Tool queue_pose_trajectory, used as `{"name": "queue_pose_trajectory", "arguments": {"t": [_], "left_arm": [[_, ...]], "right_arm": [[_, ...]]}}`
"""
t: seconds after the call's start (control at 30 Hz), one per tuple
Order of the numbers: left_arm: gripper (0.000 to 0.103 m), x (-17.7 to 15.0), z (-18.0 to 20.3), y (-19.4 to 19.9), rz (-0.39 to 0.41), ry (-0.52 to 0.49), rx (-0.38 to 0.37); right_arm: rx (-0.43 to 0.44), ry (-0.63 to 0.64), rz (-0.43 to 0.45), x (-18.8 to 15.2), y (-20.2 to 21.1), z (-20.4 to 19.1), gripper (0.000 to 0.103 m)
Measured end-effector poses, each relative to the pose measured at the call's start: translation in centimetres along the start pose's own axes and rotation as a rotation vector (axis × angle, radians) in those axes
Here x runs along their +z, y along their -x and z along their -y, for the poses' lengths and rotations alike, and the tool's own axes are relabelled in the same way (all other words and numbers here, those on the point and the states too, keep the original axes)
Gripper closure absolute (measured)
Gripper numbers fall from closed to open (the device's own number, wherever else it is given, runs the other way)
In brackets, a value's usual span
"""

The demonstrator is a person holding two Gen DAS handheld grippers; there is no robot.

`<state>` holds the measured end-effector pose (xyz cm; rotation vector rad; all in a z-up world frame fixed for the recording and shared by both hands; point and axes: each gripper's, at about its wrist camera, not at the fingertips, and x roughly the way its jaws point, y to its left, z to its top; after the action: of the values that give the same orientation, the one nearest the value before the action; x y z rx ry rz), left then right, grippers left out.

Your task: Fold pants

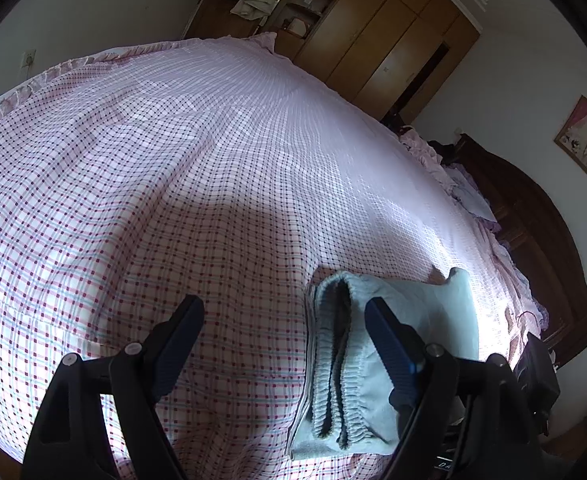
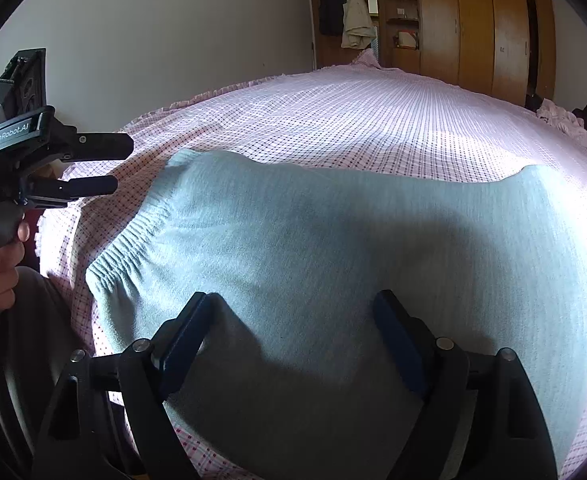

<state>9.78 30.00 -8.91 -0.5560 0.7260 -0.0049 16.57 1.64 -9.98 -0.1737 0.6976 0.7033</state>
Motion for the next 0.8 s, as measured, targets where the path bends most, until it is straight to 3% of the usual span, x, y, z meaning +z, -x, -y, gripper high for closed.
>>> {"name": "queue_pose_trajectory", "arguments": {"t": [0.8], "left_arm": [[0.017,-0.18,0.49,-0.53,-0.010,-0.017,0.012]], "right_arm": [[-0.002,0.003,0.005,0.06,-0.16,0.08,0.024]]}}
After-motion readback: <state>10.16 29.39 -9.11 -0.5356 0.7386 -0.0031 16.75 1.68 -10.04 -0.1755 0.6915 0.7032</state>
